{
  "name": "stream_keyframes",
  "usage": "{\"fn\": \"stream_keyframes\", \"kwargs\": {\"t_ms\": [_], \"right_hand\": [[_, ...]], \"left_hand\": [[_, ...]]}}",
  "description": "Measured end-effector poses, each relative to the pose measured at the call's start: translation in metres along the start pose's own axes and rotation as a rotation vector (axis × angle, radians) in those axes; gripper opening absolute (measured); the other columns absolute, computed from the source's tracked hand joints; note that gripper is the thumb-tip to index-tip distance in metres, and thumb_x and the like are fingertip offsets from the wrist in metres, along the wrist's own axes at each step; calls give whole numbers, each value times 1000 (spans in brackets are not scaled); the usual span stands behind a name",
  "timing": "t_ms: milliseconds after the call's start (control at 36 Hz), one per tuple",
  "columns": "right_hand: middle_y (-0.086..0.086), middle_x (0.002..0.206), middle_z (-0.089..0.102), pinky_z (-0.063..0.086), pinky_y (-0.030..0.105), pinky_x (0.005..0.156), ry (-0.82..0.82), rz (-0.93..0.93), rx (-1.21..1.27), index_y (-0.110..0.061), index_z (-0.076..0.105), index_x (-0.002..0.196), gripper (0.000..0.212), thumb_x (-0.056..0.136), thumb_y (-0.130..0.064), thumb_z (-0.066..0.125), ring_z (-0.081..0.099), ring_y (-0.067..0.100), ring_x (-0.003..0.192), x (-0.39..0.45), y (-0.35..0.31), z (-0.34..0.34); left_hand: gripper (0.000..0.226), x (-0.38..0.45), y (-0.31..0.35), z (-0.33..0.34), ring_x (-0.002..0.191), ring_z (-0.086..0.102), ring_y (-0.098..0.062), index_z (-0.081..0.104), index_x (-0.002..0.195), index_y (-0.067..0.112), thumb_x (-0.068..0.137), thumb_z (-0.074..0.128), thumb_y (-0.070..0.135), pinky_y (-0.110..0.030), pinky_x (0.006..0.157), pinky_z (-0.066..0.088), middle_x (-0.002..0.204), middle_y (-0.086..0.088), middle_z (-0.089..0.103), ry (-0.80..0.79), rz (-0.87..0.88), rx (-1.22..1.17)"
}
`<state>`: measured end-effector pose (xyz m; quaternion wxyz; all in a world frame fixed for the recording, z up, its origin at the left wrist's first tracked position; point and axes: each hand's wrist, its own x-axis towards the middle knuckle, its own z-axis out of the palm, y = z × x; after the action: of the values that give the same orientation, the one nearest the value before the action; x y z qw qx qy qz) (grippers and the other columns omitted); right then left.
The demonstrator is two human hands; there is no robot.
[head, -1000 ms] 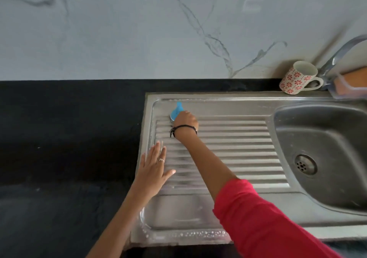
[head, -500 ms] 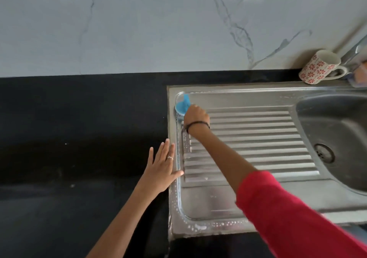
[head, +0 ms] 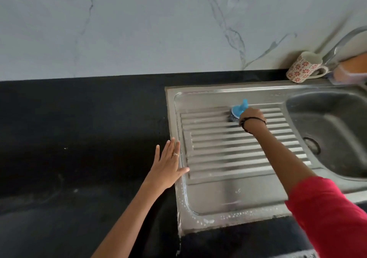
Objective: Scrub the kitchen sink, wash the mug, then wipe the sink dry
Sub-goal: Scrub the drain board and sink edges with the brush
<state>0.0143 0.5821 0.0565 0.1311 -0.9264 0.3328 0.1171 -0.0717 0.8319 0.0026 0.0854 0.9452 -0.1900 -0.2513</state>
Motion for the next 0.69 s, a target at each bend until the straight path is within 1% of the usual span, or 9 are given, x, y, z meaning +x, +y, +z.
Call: {"fn": "stream_keyframes", "kwargs": {"t_ms": [56,111,139,167,194,222,333,556,694], "right_hand": [[24,86,66,47,32,88,-114,-81,49,14,55,109,33,98,-12,38,54,34,117,-8,-16,-4],[11,38,55,46,13,67,-246,-197,13,17,48,78,35,98,-10,38,53,33,118,-28,-47,1],[11,45,62,45,9,67,-267,-248,12,16,48,78,33,98,-9,38,53,32,119,-35,-62,10],[17,75,72,47,14,76,-263,-284,17,15,53,93,29,98,-10,38,54,31,118,-42,-76,20],[17,105,68,48,24,85,-235,-317,-17,8,55,111,29,98,-10,37,55,30,117,-46,-86,30],[15,120,61,47,31,88,-189,-339,-63,1,54,120,31,98,-10,35,56,29,115,-50,-92,35],[12,128,56,46,34,91,-100,-324,-167,-4,53,127,34,99,-12,34,54,28,118,-29,-60,27],[16,128,56,45,34,93,43,-9,-200,1,53,124,34,100,-14,34,54,29,119,44,60,-36],[16,129,55,44,36,95,-57,-159,-156,0,52,126,35,99,-15,36,52,30,120,36,43,-27]], "left_hand": [[87,1,4,0,140,-24,-18,-25,141,9,95,35,52,-39,108,-19,152,-8,-27,5,-3,-20],[88,2,8,-1,141,-22,-18,-21,143,6,94,37,51,-39,111,-17,153,-9,-25,15,-5,-26],[89,3,10,-2,142,-21,-19,-20,144,5,94,38,51,-38,112,-16,154,-9,-24,21,-5,-27],[90,3,12,-2,142,-20,-19,-19,144,4,94,39,50,-37,113,-14,154,-10,-23,29,-8,-29],[90,4,14,-2,143,-19,-20,-19,144,4,94,39,50,-37,113,-14,154,-11,-22,40,-14,-31],[91,4,15,-3,143,-19,-20,-19,145,4,93,40,51,-36,113,-13,154,-11,-22,48,-20,-32],[90,6,24,-2,143,-20,-20,-20,144,4,94,38,52,-33,112,-14,154,-11,-23,41,-42,-42],[89,16,75,-3,142,-22,-19,-22,143,5,95,37,51,-32,111,-15,152,-11,-28,22,-34,-75],[88,29,107,4,143,-18,-20,-18,144,4,94,35,53,-37,114,-13,154,-11,-23,29,-86,-9]]}}
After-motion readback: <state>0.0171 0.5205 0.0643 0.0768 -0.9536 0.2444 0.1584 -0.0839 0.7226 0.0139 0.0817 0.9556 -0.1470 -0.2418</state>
